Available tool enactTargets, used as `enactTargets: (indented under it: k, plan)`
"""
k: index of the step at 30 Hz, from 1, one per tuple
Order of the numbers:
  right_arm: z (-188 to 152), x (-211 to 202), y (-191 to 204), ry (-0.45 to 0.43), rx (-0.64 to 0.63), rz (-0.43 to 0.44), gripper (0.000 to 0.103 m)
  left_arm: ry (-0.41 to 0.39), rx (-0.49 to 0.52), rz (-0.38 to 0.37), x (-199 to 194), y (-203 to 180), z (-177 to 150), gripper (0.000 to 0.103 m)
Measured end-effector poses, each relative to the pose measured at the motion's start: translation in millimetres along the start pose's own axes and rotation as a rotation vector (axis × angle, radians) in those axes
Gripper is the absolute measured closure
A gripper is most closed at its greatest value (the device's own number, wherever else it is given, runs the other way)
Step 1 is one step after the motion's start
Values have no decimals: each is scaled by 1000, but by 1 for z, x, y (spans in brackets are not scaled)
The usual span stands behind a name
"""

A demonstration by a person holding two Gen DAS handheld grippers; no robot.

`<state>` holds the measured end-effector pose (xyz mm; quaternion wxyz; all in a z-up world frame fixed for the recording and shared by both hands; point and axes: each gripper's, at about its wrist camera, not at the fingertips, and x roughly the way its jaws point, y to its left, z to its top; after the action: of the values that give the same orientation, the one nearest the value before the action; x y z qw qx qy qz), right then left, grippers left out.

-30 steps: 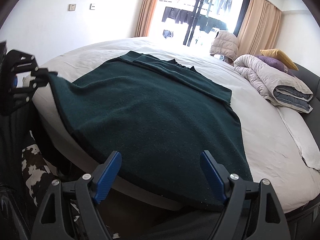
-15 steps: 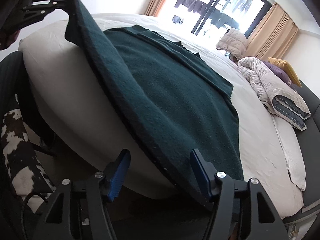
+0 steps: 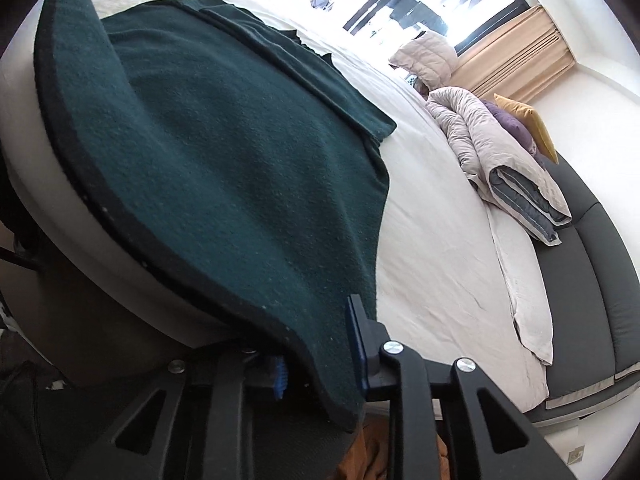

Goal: Fold small clothes
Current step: 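Lift the hem with both tools and fold it over toward the collar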

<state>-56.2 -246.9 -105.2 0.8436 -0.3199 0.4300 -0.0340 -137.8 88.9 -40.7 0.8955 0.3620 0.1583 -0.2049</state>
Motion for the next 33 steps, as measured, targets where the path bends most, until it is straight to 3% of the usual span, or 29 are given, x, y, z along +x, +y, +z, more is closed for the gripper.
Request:
enactTargets:
  k: [1,2,10,22,33]
  plan:
    - [-1,1,-1,8,-5,1,98,2,1,-2,1,-2,0,98]
    - [-1,0,-2,12,-4,7,99,4,1,-6,-1,-2,-1,98]
    - [-1,-4,-10,10,29,0,100,29,-14,-22,-5,-8,-15,98]
    - [25,-15,-58,-39,284,114,100,67,-123,-49,-5,6,-24,98]
    - [53,-19,-75,-97,313,84,100,79,-216,-44,3,30,-19,98]
